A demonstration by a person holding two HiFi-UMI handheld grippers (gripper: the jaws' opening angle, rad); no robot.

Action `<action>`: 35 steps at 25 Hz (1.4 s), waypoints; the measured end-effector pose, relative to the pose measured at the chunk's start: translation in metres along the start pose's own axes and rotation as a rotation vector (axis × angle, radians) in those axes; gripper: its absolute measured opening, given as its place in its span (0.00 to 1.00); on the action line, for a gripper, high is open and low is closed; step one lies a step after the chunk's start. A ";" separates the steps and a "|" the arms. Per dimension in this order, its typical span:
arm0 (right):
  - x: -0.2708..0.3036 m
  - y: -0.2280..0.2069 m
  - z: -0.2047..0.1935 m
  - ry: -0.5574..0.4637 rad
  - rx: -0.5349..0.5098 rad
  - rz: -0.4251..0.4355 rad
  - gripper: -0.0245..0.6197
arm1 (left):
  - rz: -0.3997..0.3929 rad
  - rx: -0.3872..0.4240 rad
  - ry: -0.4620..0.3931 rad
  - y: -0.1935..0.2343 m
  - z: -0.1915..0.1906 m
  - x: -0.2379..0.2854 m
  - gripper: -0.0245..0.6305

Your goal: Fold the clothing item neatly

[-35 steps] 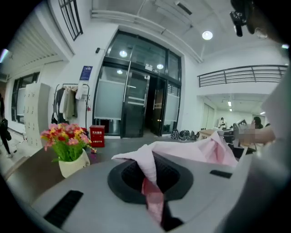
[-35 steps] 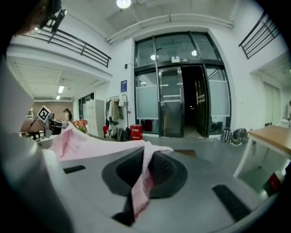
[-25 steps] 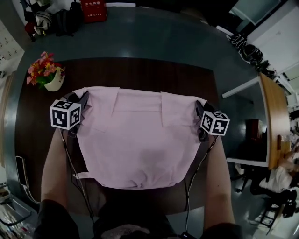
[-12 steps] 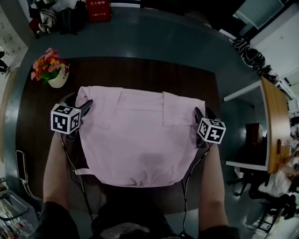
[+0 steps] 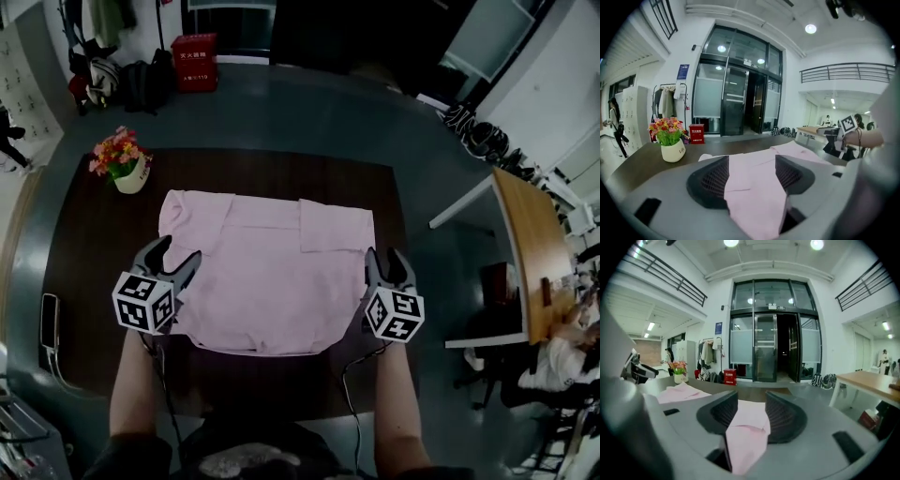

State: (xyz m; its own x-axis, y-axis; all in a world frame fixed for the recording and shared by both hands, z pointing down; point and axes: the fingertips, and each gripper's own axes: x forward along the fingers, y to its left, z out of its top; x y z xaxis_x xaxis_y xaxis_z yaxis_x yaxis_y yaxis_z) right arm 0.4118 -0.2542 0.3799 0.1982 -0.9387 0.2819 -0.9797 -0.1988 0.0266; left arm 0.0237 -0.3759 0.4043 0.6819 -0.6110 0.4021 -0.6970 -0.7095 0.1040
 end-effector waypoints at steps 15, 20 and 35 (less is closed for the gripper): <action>-0.252 0.135 0.041 -0.286 0.057 0.385 0.03 | -0.222 -0.094 -0.120 -0.256 -0.038 -0.202 0.36; -0.276 0.154 0.007 -0.236 0.034 0.421 0.03 | -0.168 -0.111 -0.165 -0.263 -0.046 -0.221 0.11; -0.389 0.250 -0.063 -0.149 0.029 0.434 0.03 | -0.207 -0.203 -0.176 -0.269 -0.131 -0.346 0.05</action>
State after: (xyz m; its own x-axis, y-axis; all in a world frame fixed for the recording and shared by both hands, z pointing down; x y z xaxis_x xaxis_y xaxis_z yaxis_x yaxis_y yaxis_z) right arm 0.0874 0.0793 0.3374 -0.2255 -0.9668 0.1198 -0.9723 0.2156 -0.0907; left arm -0.0538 0.0721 0.3561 0.8290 -0.5253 0.1920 -0.5578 -0.7514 0.3526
